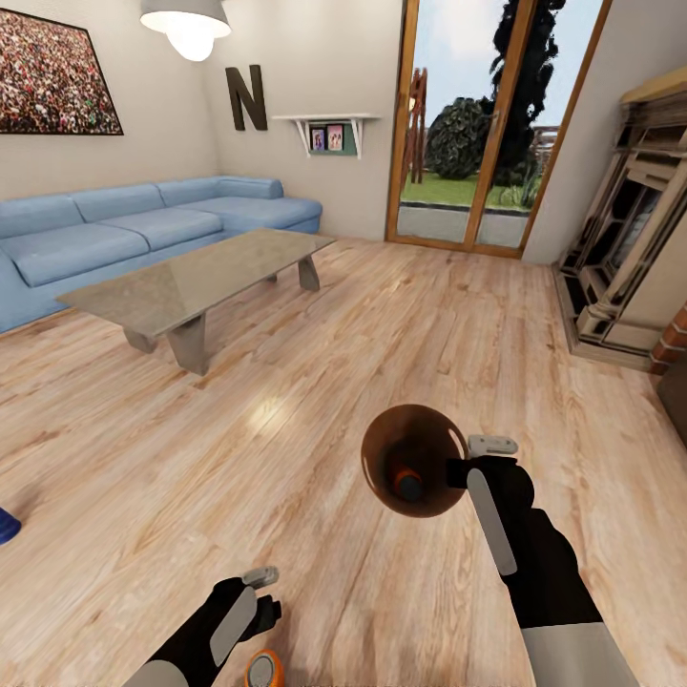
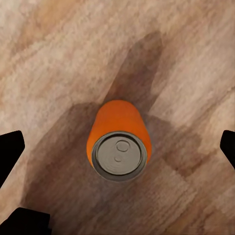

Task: Put the three can of soda from the living room inside the tash can in the kitchen.

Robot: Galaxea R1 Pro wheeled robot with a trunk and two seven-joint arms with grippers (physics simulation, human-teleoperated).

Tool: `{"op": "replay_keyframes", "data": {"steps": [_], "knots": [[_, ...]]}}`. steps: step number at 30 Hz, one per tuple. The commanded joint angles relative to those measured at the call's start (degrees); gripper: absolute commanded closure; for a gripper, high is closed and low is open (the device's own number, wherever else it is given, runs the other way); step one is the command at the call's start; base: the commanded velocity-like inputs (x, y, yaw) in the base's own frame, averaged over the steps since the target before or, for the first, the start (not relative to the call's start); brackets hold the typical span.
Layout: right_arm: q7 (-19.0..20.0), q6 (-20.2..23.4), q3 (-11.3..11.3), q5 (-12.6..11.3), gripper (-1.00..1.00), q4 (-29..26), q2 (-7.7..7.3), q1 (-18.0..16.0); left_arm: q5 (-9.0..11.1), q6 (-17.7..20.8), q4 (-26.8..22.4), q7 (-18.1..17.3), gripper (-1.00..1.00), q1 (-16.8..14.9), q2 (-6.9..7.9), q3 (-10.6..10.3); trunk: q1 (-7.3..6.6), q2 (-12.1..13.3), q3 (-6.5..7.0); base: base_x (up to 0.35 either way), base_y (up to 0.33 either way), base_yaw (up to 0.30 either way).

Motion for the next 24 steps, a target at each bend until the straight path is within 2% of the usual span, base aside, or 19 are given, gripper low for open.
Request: {"op": "replay_keyframes", "data": {"steps": [1, 10, 15, 24], "knots": [[0.29, 0.01, 0.00, -0.19, 1.00, -0.03, 0.01, -0.02, 0.00, -0.01, 0.01, -0.01, -1.00, 0.03, -0.01, 0.00, -0.01, 0.00, 0.01, 0.000, 0.000, 0.000], [0.29, 0.01, 0.00, -0.19, 1.00, -0.03, 0.01, -0.02, 0.08, 0.05, 0.01, -0.09, -1.00, 0.09, -0.02, -0.01, -0.01, 0.00, 0.01, 0.000, 0.000, 0.000], [0.29, 0.01, 0.00, -0.17, 1.00, -0.03, 0.01, -0.02, 0.09, 0.06, 0.01, -0.16, -1.00, 0.22, -0.02, -0.01, 0.43, -0.81, -0.35, 0.000, 0.000, 0.000], [0.29, 0.01, 0.00, -0.18, 1.00, -0.03, -0.03, -0.02, 0.13, 0.11, 0.01, -0.20, -1.00, 0.23, -0.05, -0.01, 2.41, -4.42, -1.97, 0.000, 0.000, 0.000]]}}
